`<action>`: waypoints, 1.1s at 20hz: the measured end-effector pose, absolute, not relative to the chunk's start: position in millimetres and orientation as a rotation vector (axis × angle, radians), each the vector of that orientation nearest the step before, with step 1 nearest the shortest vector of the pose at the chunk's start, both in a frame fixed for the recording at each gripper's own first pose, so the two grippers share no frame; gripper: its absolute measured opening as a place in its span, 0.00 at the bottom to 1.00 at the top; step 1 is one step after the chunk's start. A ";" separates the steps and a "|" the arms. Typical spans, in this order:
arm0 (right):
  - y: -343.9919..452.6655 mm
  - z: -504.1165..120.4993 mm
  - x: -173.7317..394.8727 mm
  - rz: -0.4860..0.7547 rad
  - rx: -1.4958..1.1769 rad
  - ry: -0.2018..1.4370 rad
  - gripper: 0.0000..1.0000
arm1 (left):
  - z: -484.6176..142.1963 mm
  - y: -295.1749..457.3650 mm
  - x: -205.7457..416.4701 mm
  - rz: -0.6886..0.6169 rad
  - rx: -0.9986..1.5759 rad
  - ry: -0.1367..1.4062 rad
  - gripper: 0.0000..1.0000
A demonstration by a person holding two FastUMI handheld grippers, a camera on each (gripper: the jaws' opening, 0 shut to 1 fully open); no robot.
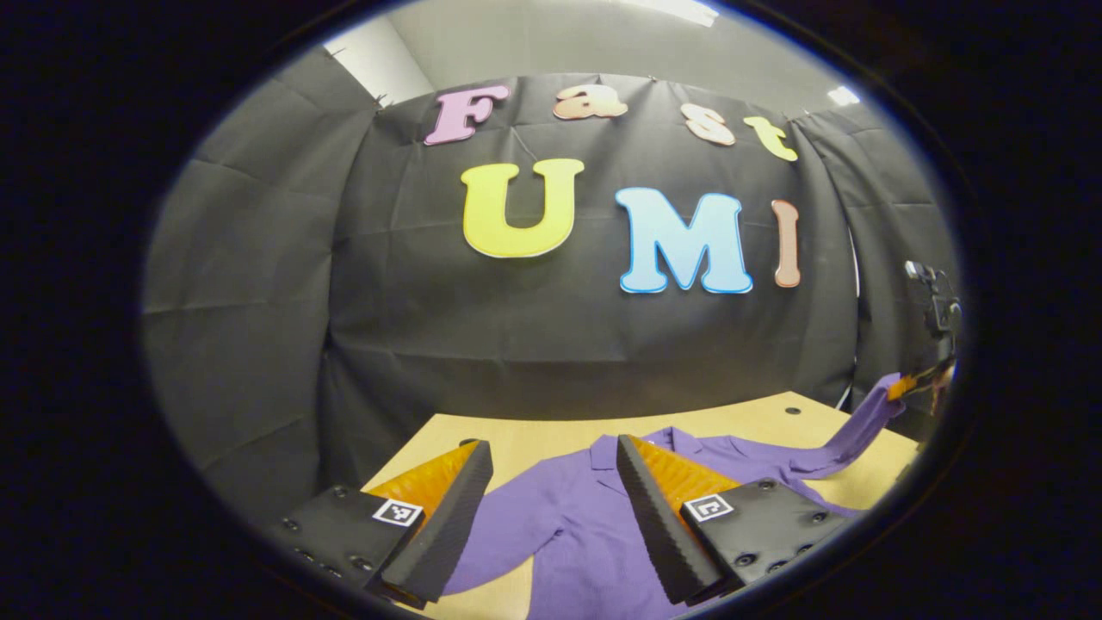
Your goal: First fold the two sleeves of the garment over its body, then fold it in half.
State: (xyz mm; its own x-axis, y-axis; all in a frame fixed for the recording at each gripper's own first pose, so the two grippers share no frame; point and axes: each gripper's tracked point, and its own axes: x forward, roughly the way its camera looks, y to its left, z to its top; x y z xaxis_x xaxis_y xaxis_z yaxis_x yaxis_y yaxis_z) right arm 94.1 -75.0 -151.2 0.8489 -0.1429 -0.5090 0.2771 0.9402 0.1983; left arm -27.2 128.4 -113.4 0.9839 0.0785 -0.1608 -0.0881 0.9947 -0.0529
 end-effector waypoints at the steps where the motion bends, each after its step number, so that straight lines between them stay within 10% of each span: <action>1: -64.7 -141.0 102.5 -0.208 0.262 0.492 0.00 | -115.5 133.1 -28.5 0.088 -0.060 0.160 0.94; 22: 246.3 -122.4 160.8 0.390 -0.047 0.462 0.00 | -160.8 230.2 -127.8 0.424 -0.096 0.229 0.95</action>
State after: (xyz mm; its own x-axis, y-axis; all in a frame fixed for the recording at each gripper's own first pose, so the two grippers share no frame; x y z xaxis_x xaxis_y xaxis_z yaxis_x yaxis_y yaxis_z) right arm 160.8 246.3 -122.4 0.8225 0.3565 -0.4433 -0.3774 0.9250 0.0435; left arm -127.8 230.2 -160.8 0.8862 0.3962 -0.2402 -0.4179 0.9074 -0.0449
